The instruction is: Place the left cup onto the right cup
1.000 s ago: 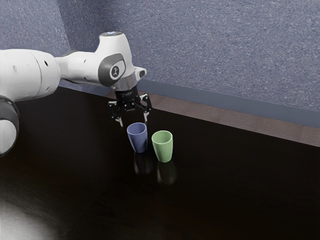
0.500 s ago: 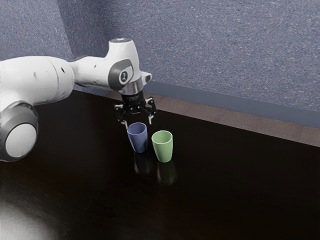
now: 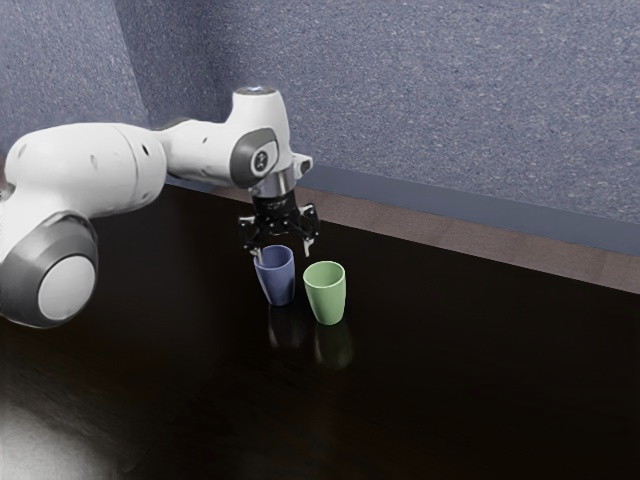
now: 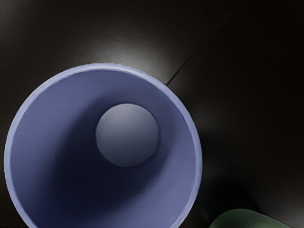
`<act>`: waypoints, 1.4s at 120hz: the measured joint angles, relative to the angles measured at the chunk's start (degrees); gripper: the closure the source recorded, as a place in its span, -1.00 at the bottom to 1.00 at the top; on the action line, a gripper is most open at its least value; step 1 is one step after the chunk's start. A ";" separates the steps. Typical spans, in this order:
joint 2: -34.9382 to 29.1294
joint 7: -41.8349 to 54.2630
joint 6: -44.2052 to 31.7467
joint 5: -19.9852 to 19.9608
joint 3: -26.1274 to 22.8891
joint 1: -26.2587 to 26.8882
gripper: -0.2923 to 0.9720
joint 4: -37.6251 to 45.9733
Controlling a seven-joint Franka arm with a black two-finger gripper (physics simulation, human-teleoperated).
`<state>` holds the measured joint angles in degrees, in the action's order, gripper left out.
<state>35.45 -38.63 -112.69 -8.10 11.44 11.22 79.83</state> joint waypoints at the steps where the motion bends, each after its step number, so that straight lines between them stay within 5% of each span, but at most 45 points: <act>1: 0.04 -0.01 0.01 -0.01 0.00 0.01 -0.48 0.00; 168: 9.02 -0.52 3.70 0.54 -0.37 -0.75 -0.47 -12.36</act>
<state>44.47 -39.15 -108.99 -7.56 11.07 10.46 67.48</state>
